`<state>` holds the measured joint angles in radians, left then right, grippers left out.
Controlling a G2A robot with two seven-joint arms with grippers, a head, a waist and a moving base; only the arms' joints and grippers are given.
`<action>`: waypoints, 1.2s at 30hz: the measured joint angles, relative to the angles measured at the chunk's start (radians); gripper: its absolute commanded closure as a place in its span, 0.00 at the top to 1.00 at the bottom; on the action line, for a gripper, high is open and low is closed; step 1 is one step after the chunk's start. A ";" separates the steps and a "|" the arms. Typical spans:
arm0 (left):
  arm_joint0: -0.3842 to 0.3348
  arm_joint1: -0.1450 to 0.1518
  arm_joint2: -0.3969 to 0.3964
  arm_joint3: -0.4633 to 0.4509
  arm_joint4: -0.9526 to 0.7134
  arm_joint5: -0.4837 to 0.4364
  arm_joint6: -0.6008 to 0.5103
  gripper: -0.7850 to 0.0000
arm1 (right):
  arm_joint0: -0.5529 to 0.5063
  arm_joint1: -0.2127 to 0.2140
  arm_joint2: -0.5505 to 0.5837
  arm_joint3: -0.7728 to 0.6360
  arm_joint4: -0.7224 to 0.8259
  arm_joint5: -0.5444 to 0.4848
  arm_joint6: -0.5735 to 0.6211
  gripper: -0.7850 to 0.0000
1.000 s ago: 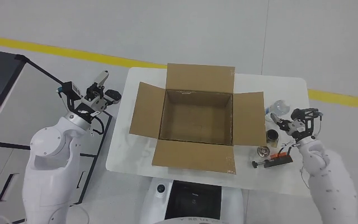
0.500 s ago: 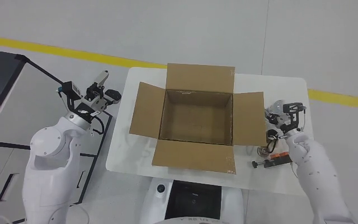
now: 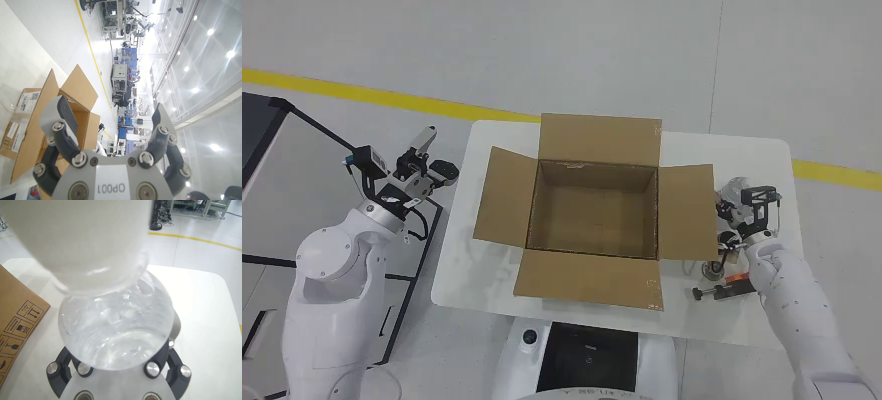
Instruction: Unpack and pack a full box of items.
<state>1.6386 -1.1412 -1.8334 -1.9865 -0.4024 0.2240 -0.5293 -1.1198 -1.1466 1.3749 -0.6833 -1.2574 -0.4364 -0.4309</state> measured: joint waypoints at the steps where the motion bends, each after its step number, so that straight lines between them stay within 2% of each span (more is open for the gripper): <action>1: 0.000 0.000 0.000 0.000 0.000 0.000 0.000 1.00 | 0.001 -0.001 -0.002 0.004 -0.001 0.003 -0.006 0.37; 5: 0.000 0.000 0.000 0.000 0.000 0.000 0.000 1.00 | 0.009 -0.005 -0.012 0.019 -0.001 0.012 -0.023 0.00; 17: 0.000 0.000 0.000 0.000 0.000 0.000 0.000 1.00 | 0.017 -0.013 -0.026 0.034 0.004 0.034 -0.054 0.00; 25: 0.000 0.000 0.000 0.000 0.000 0.000 0.000 1.00 | -0.027 0.009 0.021 -0.032 -0.006 0.032 -0.093 0.00; 32: 0.000 0.000 0.000 0.000 0.000 0.000 0.000 1.00 | -0.108 0.036 0.102 -0.184 0.026 -0.008 -0.085 0.00; 36: 0.000 0.000 0.000 0.000 0.000 0.000 0.000 1.00 | -0.209 0.064 0.202 -0.398 0.045 -0.059 -0.056 0.00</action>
<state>1.6386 -1.1412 -1.8334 -1.9865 -0.4024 0.2240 -0.5293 -1.3287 -1.0824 1.5773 -1.0814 -1.2123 -0.4955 -0.4872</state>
